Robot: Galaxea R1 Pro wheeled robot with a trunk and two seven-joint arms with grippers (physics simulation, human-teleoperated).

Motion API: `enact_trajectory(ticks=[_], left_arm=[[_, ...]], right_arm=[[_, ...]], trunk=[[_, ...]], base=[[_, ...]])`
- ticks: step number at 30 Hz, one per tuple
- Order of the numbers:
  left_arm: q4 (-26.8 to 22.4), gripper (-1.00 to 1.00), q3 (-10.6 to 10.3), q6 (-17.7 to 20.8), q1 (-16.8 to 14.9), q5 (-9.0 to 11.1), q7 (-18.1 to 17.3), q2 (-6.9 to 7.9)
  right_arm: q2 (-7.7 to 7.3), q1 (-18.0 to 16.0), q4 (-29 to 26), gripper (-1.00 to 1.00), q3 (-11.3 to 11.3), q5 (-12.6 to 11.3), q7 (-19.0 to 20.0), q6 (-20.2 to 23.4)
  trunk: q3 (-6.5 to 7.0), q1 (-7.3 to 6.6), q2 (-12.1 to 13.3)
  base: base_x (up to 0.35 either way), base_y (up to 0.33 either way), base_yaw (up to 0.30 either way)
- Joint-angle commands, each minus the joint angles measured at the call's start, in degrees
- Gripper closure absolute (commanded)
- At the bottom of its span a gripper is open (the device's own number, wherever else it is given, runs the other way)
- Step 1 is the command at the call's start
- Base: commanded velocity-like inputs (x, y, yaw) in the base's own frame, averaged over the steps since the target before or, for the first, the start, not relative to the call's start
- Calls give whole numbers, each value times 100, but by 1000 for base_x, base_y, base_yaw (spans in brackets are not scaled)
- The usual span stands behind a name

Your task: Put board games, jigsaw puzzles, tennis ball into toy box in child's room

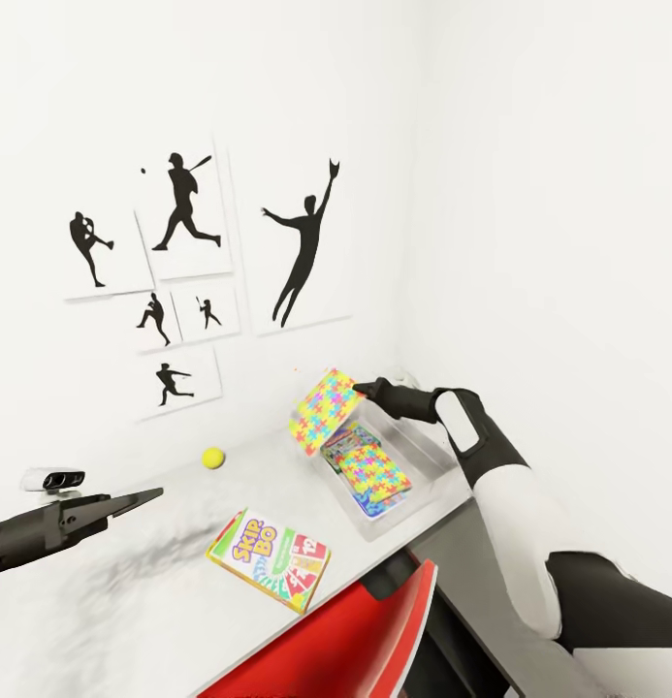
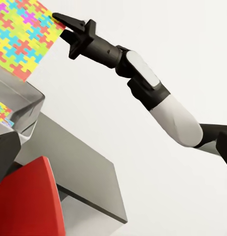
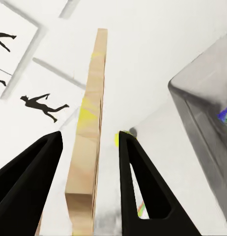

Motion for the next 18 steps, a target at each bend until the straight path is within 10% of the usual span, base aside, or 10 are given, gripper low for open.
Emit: enact_trajectory(ticks=[1,18], left_arm=[[1,-100,-2,61,-5,-4,-23,-1],[2,-100,-5,57,-5,-4,-23,2]], right_arm=[[-91,-8,49,100,-34,-36,13,50],[-526,-10,149,100,-482,-40,14,74]], trunk=[[-22,3,-15],[-180,3,-15]], base=[[0,0,0],[0,0,0]])
